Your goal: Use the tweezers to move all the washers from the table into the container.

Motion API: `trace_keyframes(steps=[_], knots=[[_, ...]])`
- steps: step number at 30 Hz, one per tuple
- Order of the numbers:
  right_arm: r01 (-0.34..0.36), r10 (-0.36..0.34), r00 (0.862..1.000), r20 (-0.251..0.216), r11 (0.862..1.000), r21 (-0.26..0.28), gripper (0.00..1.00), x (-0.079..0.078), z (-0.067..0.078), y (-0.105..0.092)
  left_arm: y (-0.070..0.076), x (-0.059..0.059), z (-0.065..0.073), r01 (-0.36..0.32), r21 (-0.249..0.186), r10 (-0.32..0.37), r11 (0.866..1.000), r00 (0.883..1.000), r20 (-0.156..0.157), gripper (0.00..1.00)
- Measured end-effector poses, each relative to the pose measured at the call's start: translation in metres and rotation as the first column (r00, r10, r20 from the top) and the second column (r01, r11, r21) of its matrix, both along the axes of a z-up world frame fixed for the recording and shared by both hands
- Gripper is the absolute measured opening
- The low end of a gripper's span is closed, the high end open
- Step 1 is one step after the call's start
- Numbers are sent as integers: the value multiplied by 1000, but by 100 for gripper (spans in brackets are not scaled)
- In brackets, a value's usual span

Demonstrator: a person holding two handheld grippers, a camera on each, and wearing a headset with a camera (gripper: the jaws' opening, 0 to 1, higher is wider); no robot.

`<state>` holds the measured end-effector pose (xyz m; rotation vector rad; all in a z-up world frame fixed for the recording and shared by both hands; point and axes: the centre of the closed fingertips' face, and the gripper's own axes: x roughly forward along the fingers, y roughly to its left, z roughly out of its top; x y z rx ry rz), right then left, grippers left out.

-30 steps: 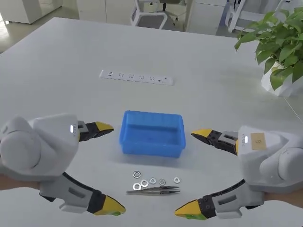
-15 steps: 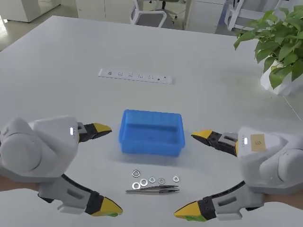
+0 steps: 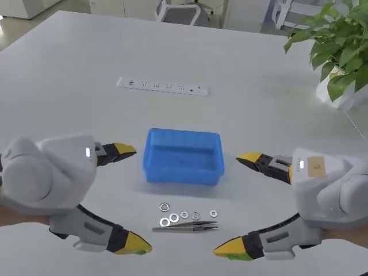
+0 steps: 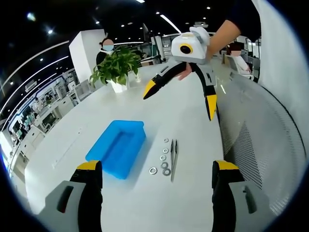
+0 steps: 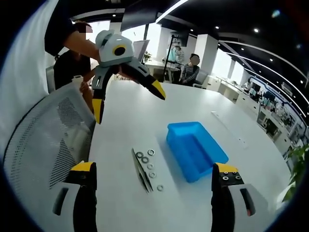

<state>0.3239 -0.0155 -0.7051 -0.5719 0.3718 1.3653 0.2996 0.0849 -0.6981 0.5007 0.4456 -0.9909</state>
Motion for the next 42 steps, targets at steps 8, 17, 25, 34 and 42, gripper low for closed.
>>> trace_keyframes(steps=[8, 17, 25, 34, 42], knots=[[16, -16, 1000, -13, 1000, -17, 99, 10, -10, -1, -4, 2, -12, -18, -9, 17, 1000, 999, -27, 100], [-5, 4, 999, -41, 999, -35, 84, 8, -26, 5, -3, 11, -20, -36, 22, 36, 999, 999, 25, 99], [-63, 57, 994, -93, 996, -69, 76, -5, -45, 13, -9, 1, -42, 2, 42, 1, 999, 998, -68, 92], [-98, 84, 988, -126, 990, -105, 66, -10, -66, 20, -17, -2, -69, 21, 69, -15, 997, 995, -95, 80], [-137, 121, 984, -134, 983, -120, 48, -15, -76, 22, -17, -3, -85, 30, 92, -20, 995, 994, -107, 74]])
